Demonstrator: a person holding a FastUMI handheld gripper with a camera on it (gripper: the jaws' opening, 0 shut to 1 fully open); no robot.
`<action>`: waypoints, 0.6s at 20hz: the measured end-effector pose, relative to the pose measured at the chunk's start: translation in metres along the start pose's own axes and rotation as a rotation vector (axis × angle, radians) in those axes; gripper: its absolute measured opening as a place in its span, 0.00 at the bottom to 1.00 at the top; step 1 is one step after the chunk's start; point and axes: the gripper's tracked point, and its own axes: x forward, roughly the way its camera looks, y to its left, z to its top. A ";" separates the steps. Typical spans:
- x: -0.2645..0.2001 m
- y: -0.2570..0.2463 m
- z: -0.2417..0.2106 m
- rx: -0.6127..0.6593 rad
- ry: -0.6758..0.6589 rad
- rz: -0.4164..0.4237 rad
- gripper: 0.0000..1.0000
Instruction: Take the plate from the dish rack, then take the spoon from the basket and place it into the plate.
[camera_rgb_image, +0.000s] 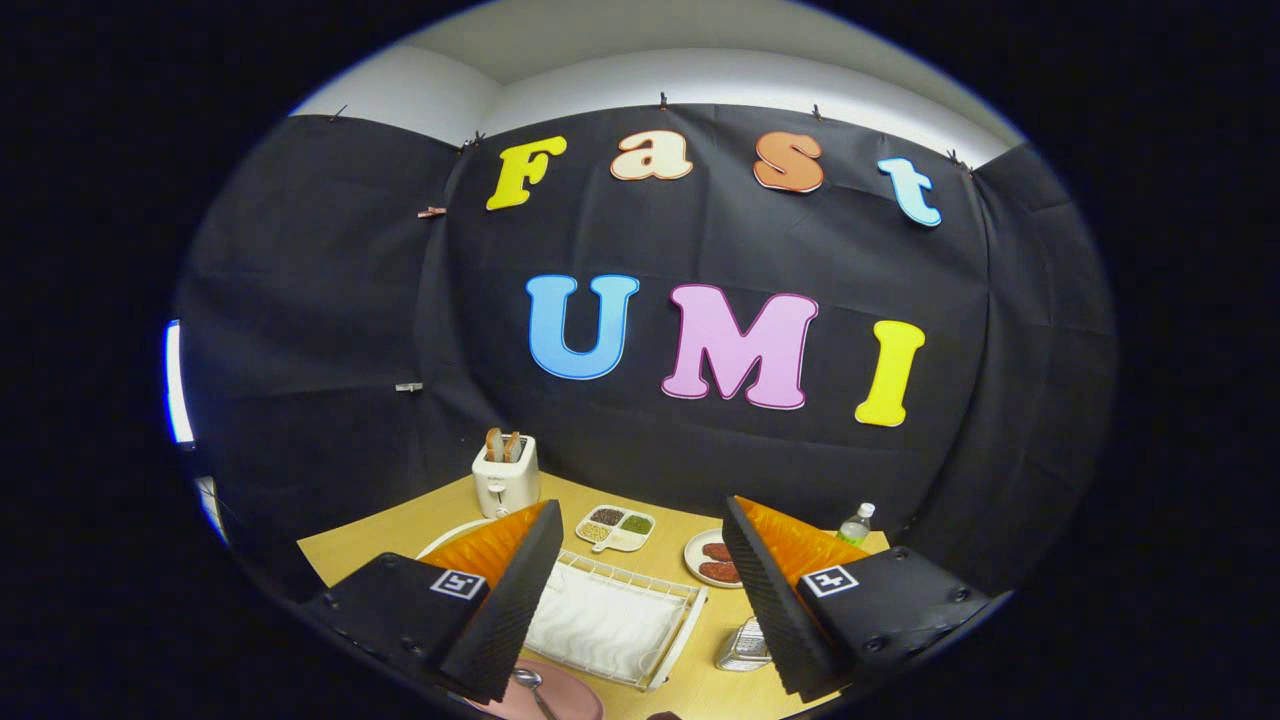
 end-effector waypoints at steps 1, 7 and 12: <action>-0.002 -0.007 0.001 -0.002 -0.001 -0.003 0.98; -0.016 -0.039 0.000 0.032 -0.006 0.024 0.98; -0.031 -0.079 -0.005 0.054 -0.010 0.041 0.98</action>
